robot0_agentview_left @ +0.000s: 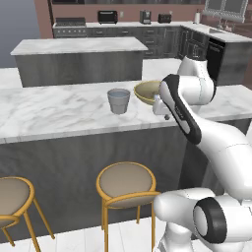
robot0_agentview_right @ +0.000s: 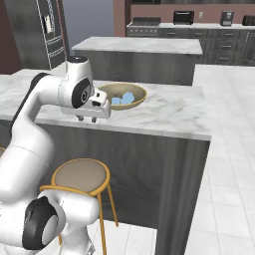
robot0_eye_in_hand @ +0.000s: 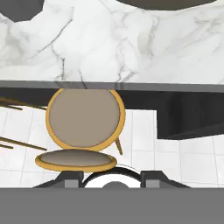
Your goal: There are four ice cubes in the ice bowl. Place two ice cubes in each glass of water.
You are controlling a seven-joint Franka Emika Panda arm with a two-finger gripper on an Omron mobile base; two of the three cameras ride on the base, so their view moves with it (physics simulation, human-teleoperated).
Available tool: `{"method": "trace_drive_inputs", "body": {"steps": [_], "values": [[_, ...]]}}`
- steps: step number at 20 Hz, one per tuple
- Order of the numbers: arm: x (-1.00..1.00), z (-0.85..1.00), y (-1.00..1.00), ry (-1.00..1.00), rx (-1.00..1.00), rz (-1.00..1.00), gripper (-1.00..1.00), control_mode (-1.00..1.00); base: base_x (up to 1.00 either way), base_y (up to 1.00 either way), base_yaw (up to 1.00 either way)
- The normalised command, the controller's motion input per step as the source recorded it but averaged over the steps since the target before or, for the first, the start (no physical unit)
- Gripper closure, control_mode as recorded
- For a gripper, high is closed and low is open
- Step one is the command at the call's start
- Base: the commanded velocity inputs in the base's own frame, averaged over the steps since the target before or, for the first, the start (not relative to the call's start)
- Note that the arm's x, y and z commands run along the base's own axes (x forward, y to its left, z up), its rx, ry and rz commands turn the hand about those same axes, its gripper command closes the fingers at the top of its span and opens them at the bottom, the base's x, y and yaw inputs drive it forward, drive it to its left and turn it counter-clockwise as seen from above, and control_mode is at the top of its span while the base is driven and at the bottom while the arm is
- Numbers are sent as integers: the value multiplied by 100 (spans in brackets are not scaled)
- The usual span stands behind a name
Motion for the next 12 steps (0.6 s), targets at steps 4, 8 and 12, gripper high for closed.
{"method": "trace_drive_inputs", "body": {"steps": [4, 8, 12], "values": [[-6, 10, 0, -15, 3, 1, -100, -100, 0, 0, 0], [0, 46, 0, -24, 6, 1, -100, -100, 0, 0, 0], [1, 49, 0, -7, -3, 0, -100, -100, 0, 0, 0]]}}
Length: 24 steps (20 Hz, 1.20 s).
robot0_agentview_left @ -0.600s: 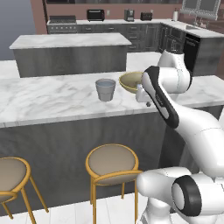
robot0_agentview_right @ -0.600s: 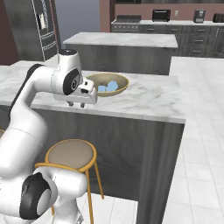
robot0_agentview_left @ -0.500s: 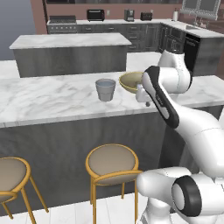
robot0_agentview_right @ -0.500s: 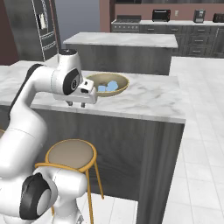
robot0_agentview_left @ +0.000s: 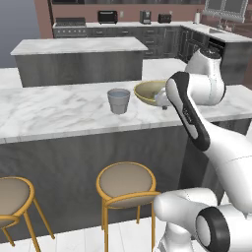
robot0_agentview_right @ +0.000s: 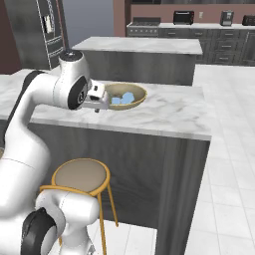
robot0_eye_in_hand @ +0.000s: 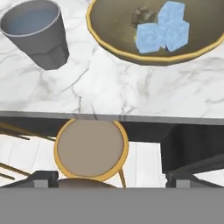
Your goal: There are four ice cubes in the ice bowl. Place two ice cubes in each glass of water.
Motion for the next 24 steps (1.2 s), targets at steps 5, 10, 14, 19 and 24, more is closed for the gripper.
{"method": "trace_drive_inputs", "body": {"steps": [5, 10, 14, 19, 24], "values": [[20, 52, -4, 3, -13, 0, -100, -100, 0, 0, 0], [48, 20, -35, 1, -2, -1, -100, -100, 0, 0, 0], [55, 0, -55, 1, 0, 0, -100, -100, 0, 0, 0], [65, -7, -11, 6, 0, -1, -100, -100, 0, 0, 0], [68, -17, 0, 10, 0, -1, -100, -100, 0, 0, 0]]}}
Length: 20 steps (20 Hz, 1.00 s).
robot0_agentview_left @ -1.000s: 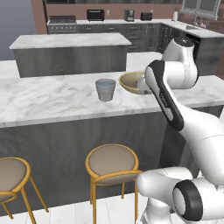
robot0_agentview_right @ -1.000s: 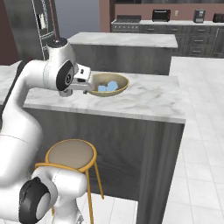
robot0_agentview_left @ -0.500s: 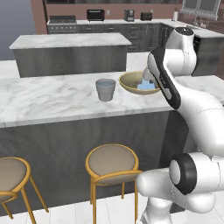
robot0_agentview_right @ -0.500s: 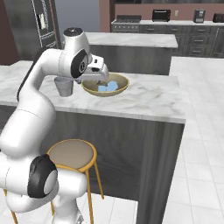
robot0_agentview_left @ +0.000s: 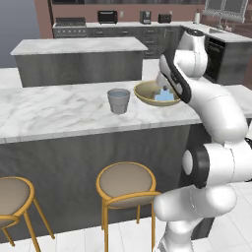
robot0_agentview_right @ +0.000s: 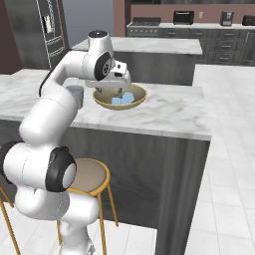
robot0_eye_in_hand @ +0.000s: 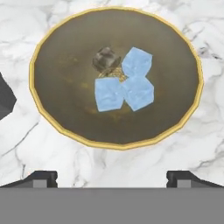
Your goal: There are four ice cubes in the ice bowl. Place two ice cubes in each glass of water.
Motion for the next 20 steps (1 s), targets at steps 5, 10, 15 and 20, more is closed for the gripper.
{"method": "trace_drive_inputs", "body": {"steps": [5, 10, 15, 20], "values": [[58, -25, -4, 15, 0, -5, -100, -100, 0, 0, 0], [57, -20, -14, 13, 0, -3, -100, -100, 0, 0, 0], [52, -14, -17, 8, 0, -5, -100, -100, 0, 0, 0], [47, -19, -12, 7, 0, -8, -100, -100, 0, 0, 0]]}}
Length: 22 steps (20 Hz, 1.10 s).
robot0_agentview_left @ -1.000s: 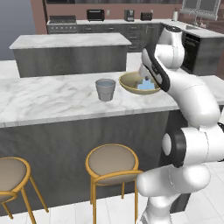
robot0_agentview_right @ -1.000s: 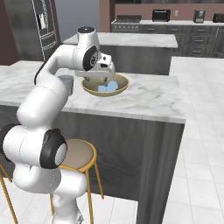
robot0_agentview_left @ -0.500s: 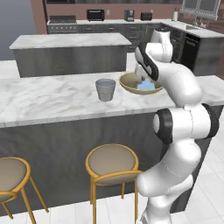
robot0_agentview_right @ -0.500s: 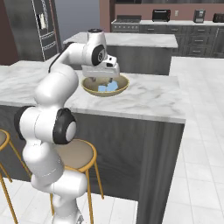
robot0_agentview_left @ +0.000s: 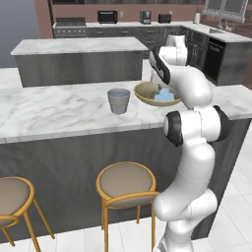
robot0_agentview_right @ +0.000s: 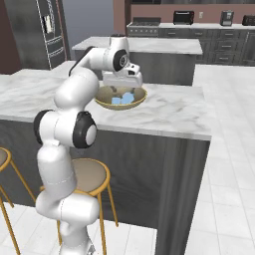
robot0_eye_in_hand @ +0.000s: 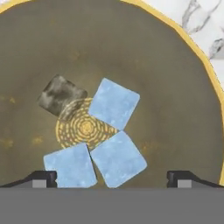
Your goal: There are four ice cubes in the ice bowl. Place two ice cubes in each glass of water.
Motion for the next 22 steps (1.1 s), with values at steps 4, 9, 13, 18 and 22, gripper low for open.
{"method": "trace_drive_inputs", "body": {"steps": [4, 9, 13, 18, 22], "values": [[50, -26, -3, 3, 0, -4, -100, -100, 0, 0, 0], [51, -22, 0, 3, 0, -3, -100, -100, 0, 0, 0], [41, -24, -4, 4, 0, -3, -100, -100, 0, 0, 0], [13, -19, -8, 2, 0, -6, -100, -100, 0, 0, 0], [-11, -8, -4, 0, -1, -13, -100, -100, 0, 0, 0]]}}
